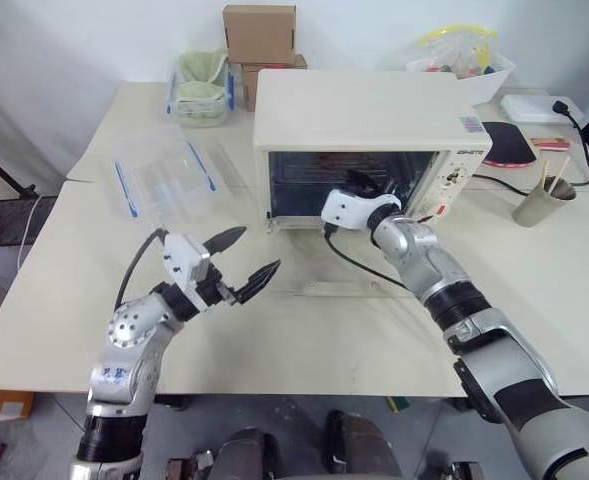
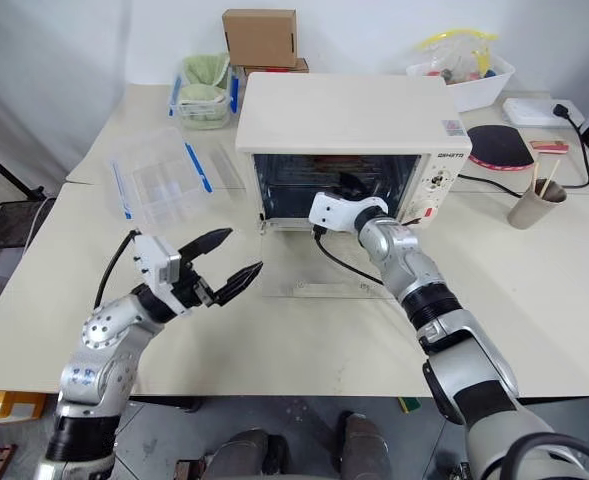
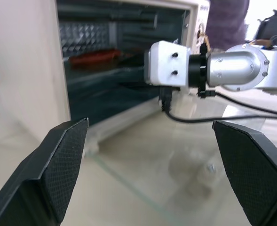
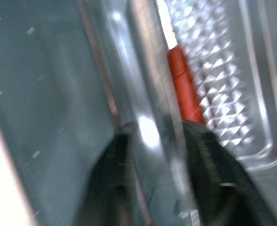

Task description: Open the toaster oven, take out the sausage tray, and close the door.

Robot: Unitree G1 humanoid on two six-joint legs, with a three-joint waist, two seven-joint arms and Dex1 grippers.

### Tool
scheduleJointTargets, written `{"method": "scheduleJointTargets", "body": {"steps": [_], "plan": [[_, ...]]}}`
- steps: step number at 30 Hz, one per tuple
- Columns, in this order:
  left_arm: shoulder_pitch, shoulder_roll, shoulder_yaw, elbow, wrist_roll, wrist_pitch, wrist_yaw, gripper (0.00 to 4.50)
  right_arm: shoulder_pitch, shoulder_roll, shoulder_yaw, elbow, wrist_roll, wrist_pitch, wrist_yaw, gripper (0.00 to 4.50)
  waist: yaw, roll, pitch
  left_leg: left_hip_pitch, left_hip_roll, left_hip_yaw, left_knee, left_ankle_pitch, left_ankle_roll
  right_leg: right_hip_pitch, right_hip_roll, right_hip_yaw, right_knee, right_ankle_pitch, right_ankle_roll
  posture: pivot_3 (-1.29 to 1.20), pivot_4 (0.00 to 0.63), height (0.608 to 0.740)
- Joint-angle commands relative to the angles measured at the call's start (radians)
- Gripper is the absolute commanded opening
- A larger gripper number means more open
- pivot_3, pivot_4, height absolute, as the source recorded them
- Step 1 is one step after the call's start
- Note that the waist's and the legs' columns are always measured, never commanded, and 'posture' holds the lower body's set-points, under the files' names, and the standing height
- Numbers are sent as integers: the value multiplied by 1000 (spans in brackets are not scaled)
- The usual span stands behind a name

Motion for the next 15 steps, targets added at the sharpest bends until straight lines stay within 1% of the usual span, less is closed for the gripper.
{"method": "scheduleJointTargets", "body": {"steps": [1,2,7,11,15], "plan": [[-102,-25,-37,97,22,-44,-23,4500,-25,-9,-5,-36,-15,-9,-15,99,0,0,0,0,0,0,0,0,0,0,0,0,0,0,0,0,150,740],[-132,-34,-42,131,28,-54,-24,4500,-25,-10,-6,-38,-18,-8,-13,2,0,-1,0,-1,1,0,0,0,0,0,2,0,0,0,0,0,150,740],[-298,-85,-14,309,30,-101,-4,4500,-29,-15,-8,-52,-27,-21,-10,2,0,-1,0,-2,3,-1,0,0,-1,0,5,0,-2,0,0,0,150,740],[-367,-78,-6,392,37,-150,-34,4500,-24,-22,-15,-74,-31,-19,-7,2,-2,-1,0,-2,3,0,-1,0,-1,-1,6,-1,-2,0,0,0,150,740],[-403,-64,6,442,42,-177,-51,4500,3,-42,-20,-150,-26,-26,29,2,0,-1,0,-4,3,-2,0,0,-1,-2,6,-1,-3,0,0,0,150,740]]}}
